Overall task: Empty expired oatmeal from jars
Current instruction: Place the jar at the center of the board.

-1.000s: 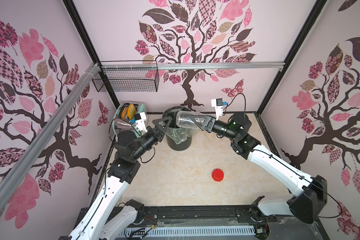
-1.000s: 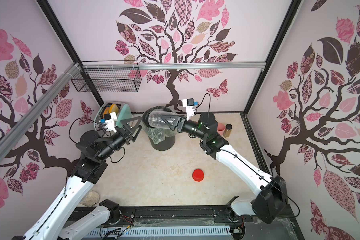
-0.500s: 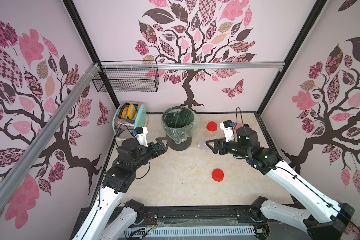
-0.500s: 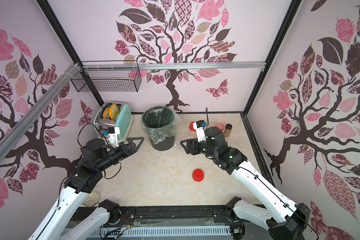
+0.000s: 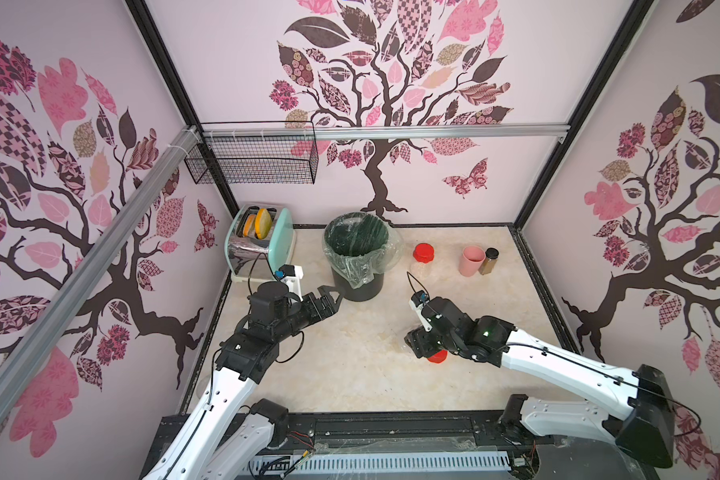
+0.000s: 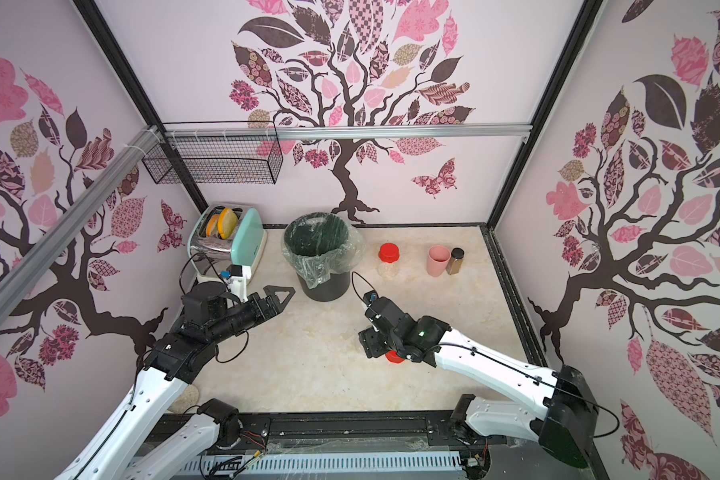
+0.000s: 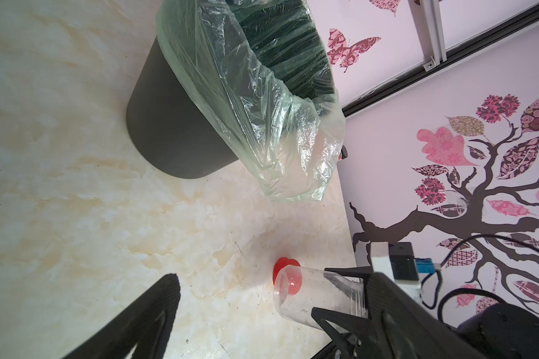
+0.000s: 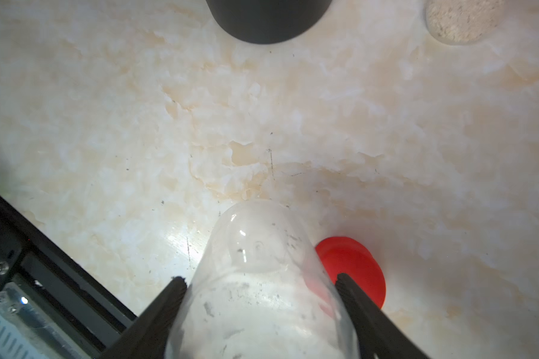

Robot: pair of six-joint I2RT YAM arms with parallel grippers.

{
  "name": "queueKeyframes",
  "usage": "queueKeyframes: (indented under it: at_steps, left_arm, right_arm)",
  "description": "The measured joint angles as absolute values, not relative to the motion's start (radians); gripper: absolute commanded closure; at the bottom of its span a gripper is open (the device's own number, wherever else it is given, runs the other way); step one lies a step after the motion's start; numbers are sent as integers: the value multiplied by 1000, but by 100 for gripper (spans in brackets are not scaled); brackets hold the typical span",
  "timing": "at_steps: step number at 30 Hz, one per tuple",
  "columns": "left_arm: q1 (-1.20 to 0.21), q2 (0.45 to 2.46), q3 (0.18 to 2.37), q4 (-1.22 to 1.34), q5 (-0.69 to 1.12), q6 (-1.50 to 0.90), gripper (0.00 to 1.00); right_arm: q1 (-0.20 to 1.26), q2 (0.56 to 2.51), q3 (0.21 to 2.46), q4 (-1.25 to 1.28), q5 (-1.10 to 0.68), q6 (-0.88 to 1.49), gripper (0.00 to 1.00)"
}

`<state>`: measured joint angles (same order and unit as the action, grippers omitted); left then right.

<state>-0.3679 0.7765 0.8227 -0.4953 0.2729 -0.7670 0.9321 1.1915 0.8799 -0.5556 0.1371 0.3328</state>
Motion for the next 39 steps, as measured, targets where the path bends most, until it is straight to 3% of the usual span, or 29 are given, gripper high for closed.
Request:
queueKeyframes:
  at_steps: [22, 29, 39]
  left_arm:
    - [-366, 775, 814, -503, 248, -729, 2]
    - [-366, 768, 803, -504, 248, -725, 2]
    - [-366, 759, 800, -504, 247, -717, 2]
  right_arm:
    - [947, 1315, 854, -558, 236, 333, 37]
    - [886, 1325, 853, -558, 243, 336, 35]
    - [849, 1344, 852, -557, 245, 326, 25]
